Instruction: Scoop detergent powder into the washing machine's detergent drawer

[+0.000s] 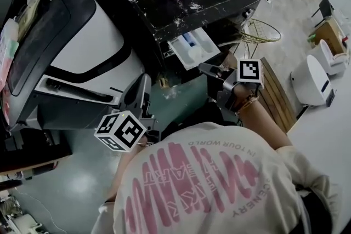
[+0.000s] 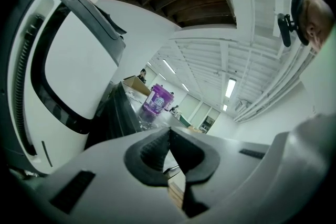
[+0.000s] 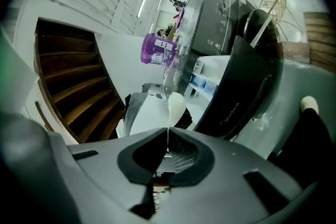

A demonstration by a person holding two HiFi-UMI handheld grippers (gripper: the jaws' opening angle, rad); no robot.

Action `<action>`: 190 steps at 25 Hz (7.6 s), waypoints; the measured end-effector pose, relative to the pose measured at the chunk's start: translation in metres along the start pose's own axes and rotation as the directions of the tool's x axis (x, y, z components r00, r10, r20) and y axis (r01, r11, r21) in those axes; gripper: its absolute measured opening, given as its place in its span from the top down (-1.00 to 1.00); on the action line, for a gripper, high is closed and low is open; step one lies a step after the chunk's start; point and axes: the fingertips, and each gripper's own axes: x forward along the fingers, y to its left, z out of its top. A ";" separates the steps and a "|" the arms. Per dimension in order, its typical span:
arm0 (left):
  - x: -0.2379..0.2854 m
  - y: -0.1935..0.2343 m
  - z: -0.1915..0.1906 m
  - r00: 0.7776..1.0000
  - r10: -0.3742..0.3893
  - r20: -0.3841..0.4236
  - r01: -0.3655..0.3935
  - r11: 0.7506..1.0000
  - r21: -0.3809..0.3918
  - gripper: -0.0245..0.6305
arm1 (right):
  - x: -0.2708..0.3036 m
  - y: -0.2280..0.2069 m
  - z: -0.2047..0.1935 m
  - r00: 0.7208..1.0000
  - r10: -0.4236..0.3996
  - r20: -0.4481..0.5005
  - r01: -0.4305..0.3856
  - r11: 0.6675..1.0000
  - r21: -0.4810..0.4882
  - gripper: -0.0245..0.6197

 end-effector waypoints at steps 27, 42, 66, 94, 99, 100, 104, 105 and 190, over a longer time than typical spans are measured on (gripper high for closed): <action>-0.007 0.020 0.015 0.995 0.020 0.095 -0.013 0.997 -0.076 0.92 | 0.012 -0.031 0.018 0.911 -0.412 -0.018 0.346 0.787 -0.511 0.91; 0.000 0.032 0.018 0.994 0.026 0.108 -0.016 0.995 -0.097 0.92 | 0.016 -0.035 0.024 0.828 -0.561 0.028 0.389 0.537 -0.749 0.91; -0.014 0.041 0.015 0.991 0.050 0.122 -0.032 0.990 -0.139 0.92 | 0.033 -0.029 0.011 0.705 -0.697 0.134 0.204 0.018 -0.979 0.92; -0.035 0.024 -0.012 0.966 0.203 0.160 -0.173 0.968 -0.183 0.92 | 0.038 -0.026 0.004 0.681 -0.710 0.177 -0.197 -0.412 -0.890 0.92; -0.039 0.009 -0.021 0.951 0.249 0.183 -0.212 0.956 -0.201 0.92 | 0.035 -0.019 0.010 0.699 -0.693 0.176 -0.249 -0.467 -0.848 0.92; -0.040 0.006 -0.023 0.948 0.257 0.188 -0.218 0.955 -0.202 0.92 | 0.035 -0.018 0.011 0.703 -0.689 0.177 -0.260 -0.480 -0.838 0.92; -0.048 0.000 -0.028 0.933 0.289 0.213 -0.246 0.947 -0.207 0.92 | 0.034 -0.015 0.010 0.714 -0.675 0.186 -0.306 -0.539 -0.785 0.92; -0.051 -0.001 -0.029 0.930 0.295 0.220 -0.251 0.945 -0.209 0.92 | 0.034 -0.014 0.009 0.717 -0.670 0.190 -0.313 -0.553 -0.772 0.92; 0.023 0.005 -0.004 0.926 0.352 0.134 -0.365 0.927 0.089 0.92 | -0.004 0.030 0.075 0.939 -0.265 0.217 0.334 0.571 -0.750 0.91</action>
